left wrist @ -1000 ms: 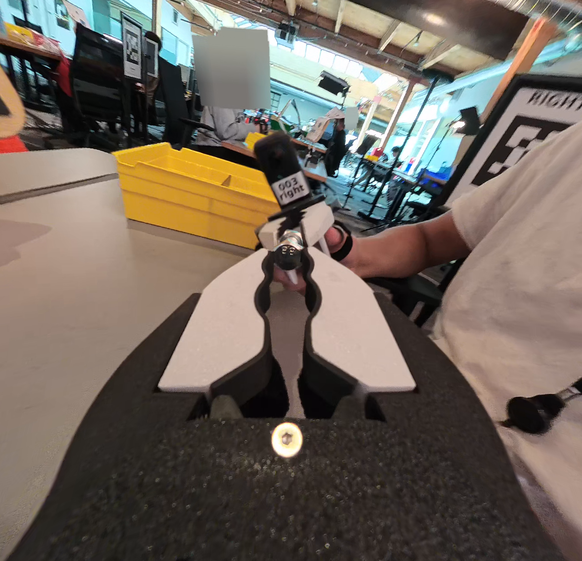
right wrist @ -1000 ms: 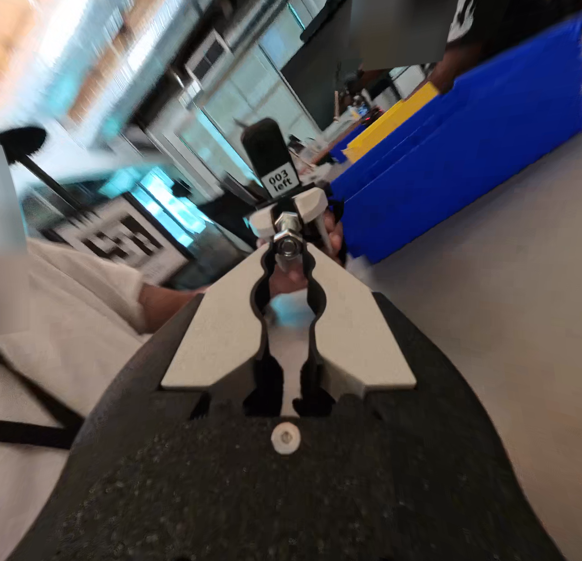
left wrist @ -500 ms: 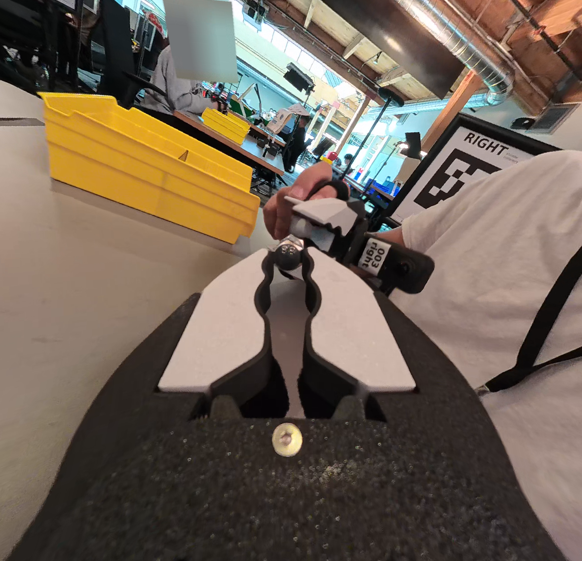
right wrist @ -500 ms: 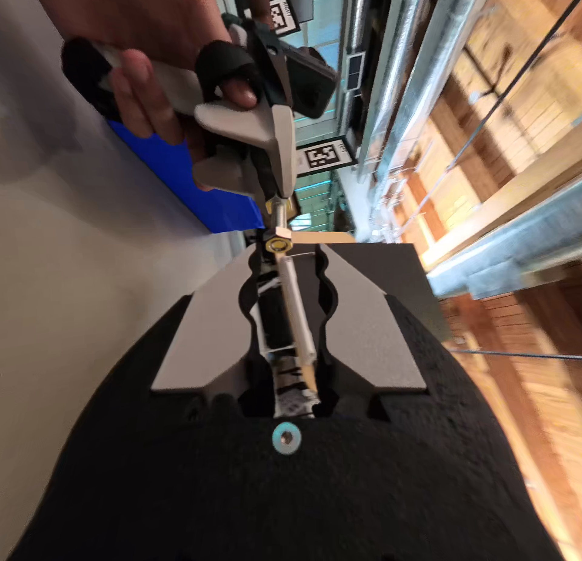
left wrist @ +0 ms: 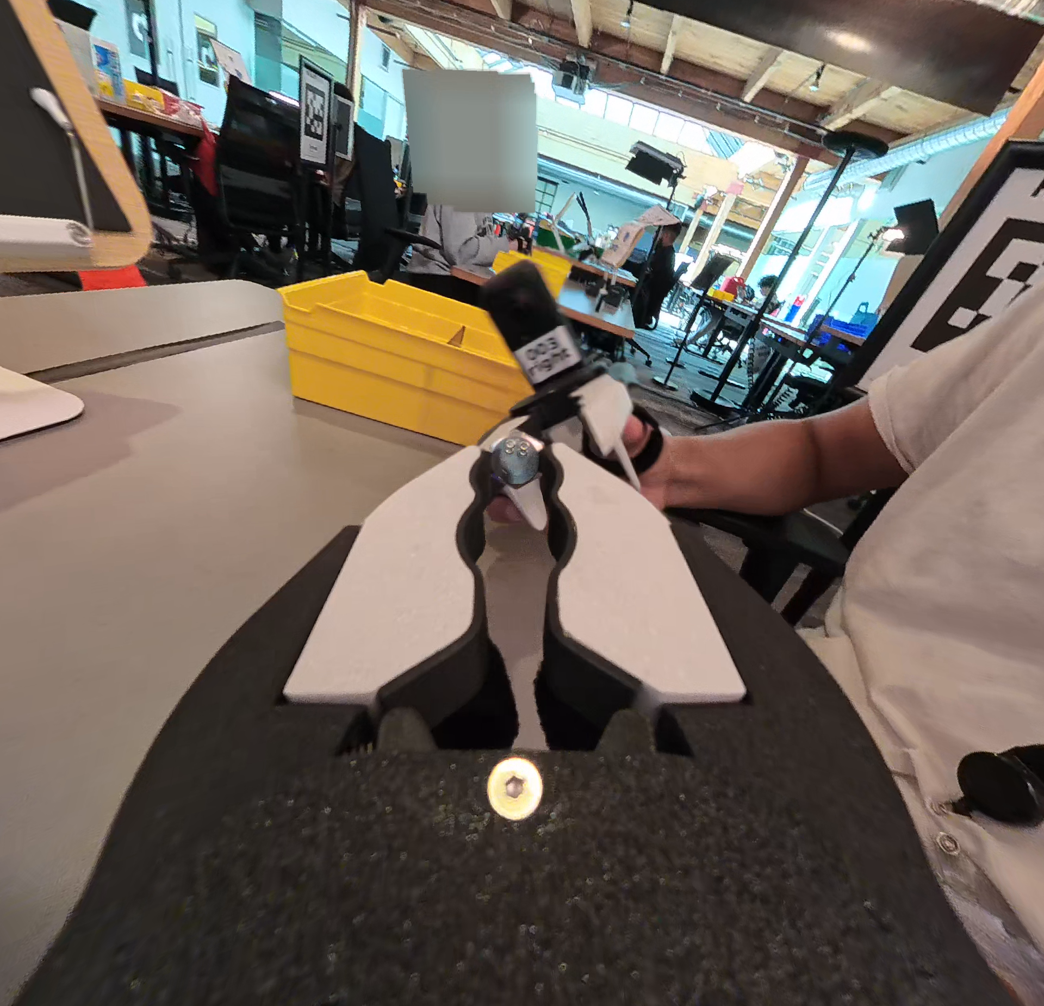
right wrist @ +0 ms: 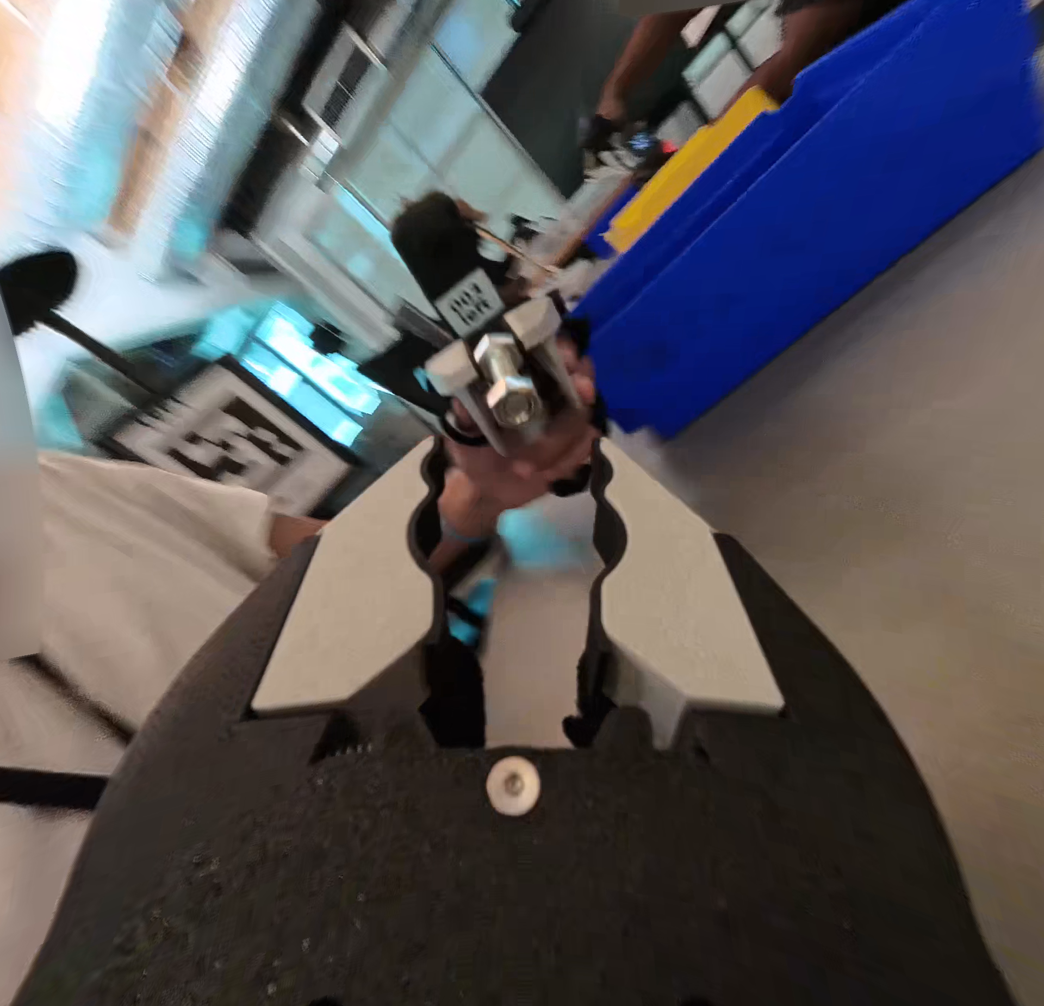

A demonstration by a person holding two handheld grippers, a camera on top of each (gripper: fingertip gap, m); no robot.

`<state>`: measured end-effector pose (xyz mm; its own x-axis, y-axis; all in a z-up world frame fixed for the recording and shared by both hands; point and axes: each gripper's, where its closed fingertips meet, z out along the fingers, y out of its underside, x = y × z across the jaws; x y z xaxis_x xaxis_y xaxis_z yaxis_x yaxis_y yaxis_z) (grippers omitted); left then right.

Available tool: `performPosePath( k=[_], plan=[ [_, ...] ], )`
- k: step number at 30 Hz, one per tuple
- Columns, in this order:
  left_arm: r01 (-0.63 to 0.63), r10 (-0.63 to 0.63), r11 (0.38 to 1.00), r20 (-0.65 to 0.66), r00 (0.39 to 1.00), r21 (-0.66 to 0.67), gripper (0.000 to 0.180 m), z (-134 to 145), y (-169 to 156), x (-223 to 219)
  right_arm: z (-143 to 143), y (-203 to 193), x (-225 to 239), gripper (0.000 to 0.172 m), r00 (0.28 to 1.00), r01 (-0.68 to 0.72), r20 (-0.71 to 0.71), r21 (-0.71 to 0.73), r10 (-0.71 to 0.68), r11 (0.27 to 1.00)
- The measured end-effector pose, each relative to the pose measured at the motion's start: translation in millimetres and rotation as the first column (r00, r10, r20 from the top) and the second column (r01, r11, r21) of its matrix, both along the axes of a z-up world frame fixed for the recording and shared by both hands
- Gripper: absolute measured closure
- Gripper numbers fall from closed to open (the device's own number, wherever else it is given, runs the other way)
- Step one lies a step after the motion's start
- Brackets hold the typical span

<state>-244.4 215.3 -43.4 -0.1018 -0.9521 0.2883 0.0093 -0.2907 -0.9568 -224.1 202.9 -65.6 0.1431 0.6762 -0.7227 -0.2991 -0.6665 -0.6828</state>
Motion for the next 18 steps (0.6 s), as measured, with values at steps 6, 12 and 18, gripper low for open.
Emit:
performPosePath(
  k=[6,12,18],
  plan=[
    [0.058,-0.058,0.998,-0.015,0.998,0.011,0.164,-2,-13,5,10,0,5,0.137,0.956,-0.134,-0.285,-0.205,0.072,0.969],
    [0.068,-0.067,0.997,-0.03,0.997,0.025,0.164,-5,-16,7,11,-5,-2,0.144,0.952,-0.163,-0.292,-0.212,0.096,0.964],
    [0.07,-0.069,0.997,-0.027,0.997,0.017,0.164,-5,-16,8,5,-7,-6,0.154,0.972,-0.138,-0.211,-0.179,0.099,0.974]
  ],
)
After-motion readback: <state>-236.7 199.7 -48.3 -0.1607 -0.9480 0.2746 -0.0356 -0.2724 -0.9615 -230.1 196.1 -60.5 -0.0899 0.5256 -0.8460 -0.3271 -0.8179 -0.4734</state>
